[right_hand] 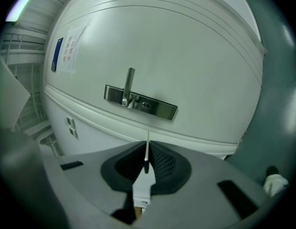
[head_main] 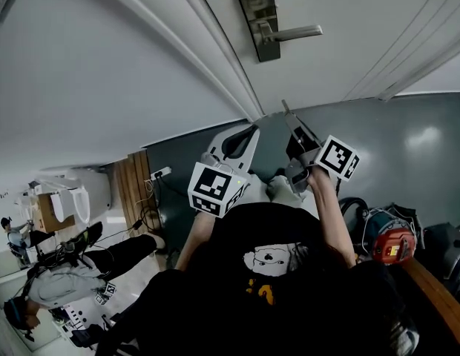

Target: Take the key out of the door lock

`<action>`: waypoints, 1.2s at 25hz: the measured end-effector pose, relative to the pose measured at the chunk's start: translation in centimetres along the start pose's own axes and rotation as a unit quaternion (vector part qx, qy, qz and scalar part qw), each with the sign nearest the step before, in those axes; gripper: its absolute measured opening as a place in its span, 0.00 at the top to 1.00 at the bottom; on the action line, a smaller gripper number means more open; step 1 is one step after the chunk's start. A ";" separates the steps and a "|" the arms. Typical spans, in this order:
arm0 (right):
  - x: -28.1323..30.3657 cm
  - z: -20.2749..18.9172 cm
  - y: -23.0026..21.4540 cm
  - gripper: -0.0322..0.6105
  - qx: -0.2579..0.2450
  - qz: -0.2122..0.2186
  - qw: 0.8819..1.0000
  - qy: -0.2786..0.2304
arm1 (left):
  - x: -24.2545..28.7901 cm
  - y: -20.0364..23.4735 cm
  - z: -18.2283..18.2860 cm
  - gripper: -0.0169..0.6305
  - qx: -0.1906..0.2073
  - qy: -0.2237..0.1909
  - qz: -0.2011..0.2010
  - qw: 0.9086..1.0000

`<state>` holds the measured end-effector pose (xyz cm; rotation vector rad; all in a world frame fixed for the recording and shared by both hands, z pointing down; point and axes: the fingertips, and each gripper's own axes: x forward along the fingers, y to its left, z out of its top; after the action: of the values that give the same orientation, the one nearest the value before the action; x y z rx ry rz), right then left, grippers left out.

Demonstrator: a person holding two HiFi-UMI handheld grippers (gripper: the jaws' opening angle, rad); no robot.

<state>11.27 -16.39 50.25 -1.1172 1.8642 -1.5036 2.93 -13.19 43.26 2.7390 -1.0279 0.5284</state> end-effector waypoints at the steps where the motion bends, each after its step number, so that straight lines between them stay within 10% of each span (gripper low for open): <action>1: -0.1 -0.2 0.0 0.92 -0.001 -0.001 1.000 0.002 | -0.2 -0.1 -0.1 0.96 -0.001 0.001 0.001 1.000; 30: -5.6 -14.9 4.2 0.92 -0.079 -0.013 0.992 0.097 | -14.3 -2.5 -7.6 0.96 -0.072 -0.018 0.058 0.996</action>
<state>1.29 -3.29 49.67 -1.1015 2.1410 -1.5494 -7.43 -0.61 44.73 2.5826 -1.1905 0.4061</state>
